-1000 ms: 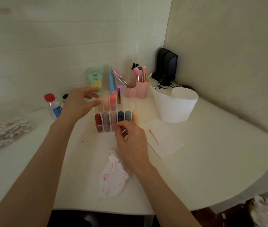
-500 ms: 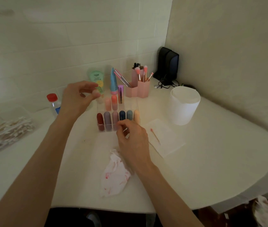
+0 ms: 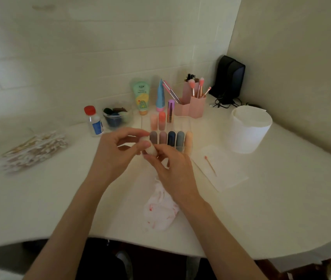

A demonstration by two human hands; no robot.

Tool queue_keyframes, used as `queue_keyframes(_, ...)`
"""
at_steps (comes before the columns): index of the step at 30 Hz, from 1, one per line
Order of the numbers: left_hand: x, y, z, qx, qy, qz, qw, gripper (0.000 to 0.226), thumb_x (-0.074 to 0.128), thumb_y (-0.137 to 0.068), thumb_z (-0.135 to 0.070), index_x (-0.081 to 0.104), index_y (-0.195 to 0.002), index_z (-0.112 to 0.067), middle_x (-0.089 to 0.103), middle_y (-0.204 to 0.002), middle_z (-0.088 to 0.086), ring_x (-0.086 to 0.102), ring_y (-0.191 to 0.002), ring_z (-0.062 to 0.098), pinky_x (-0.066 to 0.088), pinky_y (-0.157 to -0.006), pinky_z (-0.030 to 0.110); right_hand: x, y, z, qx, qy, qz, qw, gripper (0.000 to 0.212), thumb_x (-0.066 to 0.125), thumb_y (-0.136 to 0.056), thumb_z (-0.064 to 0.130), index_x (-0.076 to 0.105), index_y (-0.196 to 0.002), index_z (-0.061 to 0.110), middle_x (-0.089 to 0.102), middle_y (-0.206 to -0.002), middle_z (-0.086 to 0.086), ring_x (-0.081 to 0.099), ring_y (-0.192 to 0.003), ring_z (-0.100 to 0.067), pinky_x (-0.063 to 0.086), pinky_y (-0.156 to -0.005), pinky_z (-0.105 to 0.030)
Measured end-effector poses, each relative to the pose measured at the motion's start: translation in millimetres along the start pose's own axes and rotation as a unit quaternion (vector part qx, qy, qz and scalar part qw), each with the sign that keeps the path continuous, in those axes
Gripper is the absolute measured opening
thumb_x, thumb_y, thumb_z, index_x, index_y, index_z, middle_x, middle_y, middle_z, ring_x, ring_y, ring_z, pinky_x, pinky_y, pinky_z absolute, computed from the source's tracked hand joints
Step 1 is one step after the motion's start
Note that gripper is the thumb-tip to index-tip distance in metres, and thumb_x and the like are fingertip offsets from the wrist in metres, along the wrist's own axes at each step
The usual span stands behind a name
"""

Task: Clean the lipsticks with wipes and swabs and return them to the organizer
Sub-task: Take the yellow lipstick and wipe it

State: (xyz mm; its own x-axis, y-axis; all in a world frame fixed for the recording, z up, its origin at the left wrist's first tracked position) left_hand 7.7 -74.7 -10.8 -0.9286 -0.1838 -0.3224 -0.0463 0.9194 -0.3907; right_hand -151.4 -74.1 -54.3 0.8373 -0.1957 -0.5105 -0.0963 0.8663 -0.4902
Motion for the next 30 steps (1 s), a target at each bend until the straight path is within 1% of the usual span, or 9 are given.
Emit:
queue_keyframes(5, -6, 12, 7, 0.015, -0.017, -0.063, 0.998, 0.019, 0.078, -0.086, -0.020, 0.074, -0.104, -0.024, 0.074, -0.097, -0.016, 0.071, -0.089, 0.003, 0.056, -0.081, 0.017, 1, 1, 3, -0.029, 0.050, -0.010, 0.998, 0.030, 0.068, -0.095, 0.044, 0.075, -0.112, 0.021, 0.074, -0.094, 0.009, 0.053, -0.075, -0.002, 0.036, -0.076, -0.004)
queue_keyframes(8, -12, 23, 13, -0.002, 0.010, -0.144, 0.990, 0.012, 0.073, -0.091, -0.020, 0.073, -0.102, -0.026, 0.075, -0.096, -0.010, 0.071, -0.087, 0.009, 0.057, -0.078, 0.022, 3, 0, 1, -0.035, 0.078, -0.006, 0.996, 0.028, 0.070, -0.094, 0.041, 0.076, -0.112, 0.020, 0.075, -0.097, 0.006, 0.062, -0.080, -0.007, 0.041, -0.078, -0.011)
queue_keyframes(11, -35, 26, 20, -0.026, 0.039, -0.214, 0.976, 0.010, 0.072, -0.093, -0.022, 0.073, -0.103, -0.026, 0.075, -0.097, -0.007, 0.072, -0.083, 0.010, 0.058, -0.075, 0.023, -5, 0, -4, -0.018, 0.071, -0.013, 0.997, 0.026, 0.071, -0.095, 0.038, 0.076, -0.110, 0.018, 0.074, -0.094, 0.005, 0.061, -0.078, -0.010, 0.043, -0.074, -0.016)
queue_keyframes(14, -42, 26, 33, -0.046, -0.065, -0.121, 0.989, 0.013, 0.073, -0.092, -0.025, 0.074, -0.103, -0.030, 0.074, -0.096, -0.015, 0.070, -0.086, 0.001, 0.054, -0.077, 0.018, -11, -1, -8, 0.014, 0.048, -0.013, 0.999, 0.025, 0.071, -0.095, 0.038, 0.074, -0.115, 0.023, 0.071, -0.094, 0.009, 0.057, -0.079, -0.008, 0.042, -0.071, -0.018)
queue_keyframes(17, -34, 35, 48, -0.060, -0.138, -0.046, 0.988, 0.021, 0.074, -0.091, -0.019, 0.071, -0.102, -0.037, 0.072, -0.095, -0.018, 0.067, -0.088, -0.005, 0.048, -0.071, 0.012, -11, -1, -8, 0.027, 0.025, -0.025, 0.999, 0.031, 0.073, -0.093, 0.036, 0.073, -0.123, 0.026, 0.072, -0.100, 0.009, 0.062, -0.090, -0.013, 0.049, -0.079, -0.024)
queue_keyframes(19, -32, 41, 55, -0.072, -0.142, -0.032, 0.987, 0.025, 0.074, -0.090, -0.017, 0.071, -0.104, -0.037, 0.072, -0.095, -0.017, 0.066, -0.089, -0.004, 0.046, -0.072, 0.015, -10, 1, -7, 0.031, 0.012, -0.033, 0.999, 0.036, 0.075, -0.092, 0.036, 0.071, -0.127, 0.028, 0.072, -0.103, 0.009, 0.062, -0.093, -0.011, 0.051, -0.085, -0.024)
queue_keyframes(23, -30, 47, 57, -0.069, -0.170, -0.016, 0.983, 0.029, 0.075, -0.088, -0.020, 0.070, -0.111, -0.038, 0.070, -0.100, -0.020, 0.063, -0.094, -0.006, 0.040, -0.075, 0.008, -11, 0, -9, 0.055, -0.008, -0.028, 0.998, 0.034, 0.075, -0.091, 0.039, 0.067, -0.123, 0.032, 0.069, -0.103, 0.009, 0.062, -0.088, -0.007, 0.048, -0.076, -0.014)
queue_keyframes(26, -29, 45, 57, -0.054, -0.193, 0.000, 0.980, 0.036, 0.078, -0.086, -0.024, 0.065, -0.114, -0.042, 0.067, -0.106, -0.021, 0.059, -0.097, -0.006, 0.043, -0.082, 0.013, -12, -1, -10, 0.062, -0.032, -0.030, 0.997, 0.028, 0.076, -0.090, 0.037, 0.063, -0.113, 0.028, 0.067, -0.109, 0.004, 0.065, -0.089, -0.005, 0.046, -0.072, -0.011)
queue_keyframes(30, -33, 42, 41, 0.000, -0.178, -0.057, 0.982, 0.036, 0.079, -0.084, -0.031, 0.068, -0.119, -0.034, 0.059, -0.115, -0.017, 0.058, -0.096, 0.000, 0.040, -0.073, 0.011, -9, 0, -7, 0.064, -0.040, -0.021, 0.997, 0.026, 0.076, -0.090, 0.037, 0.061, -0.110, 0.028, 0.068, -0.105, 0.010, 0.065, -0.090, -0.004, 0.049, -0.078, -0.016)
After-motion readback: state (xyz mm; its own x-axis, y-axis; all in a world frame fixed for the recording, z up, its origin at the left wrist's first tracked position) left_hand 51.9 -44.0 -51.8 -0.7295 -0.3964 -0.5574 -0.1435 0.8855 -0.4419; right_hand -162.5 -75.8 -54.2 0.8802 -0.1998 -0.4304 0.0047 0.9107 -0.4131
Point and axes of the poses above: each hand's wrist, its own y-axis away from the middle knuckle, its own x-axis out of the palm, z = x × y, the point moved 6 cm from there along -y, towards the middle knuckle
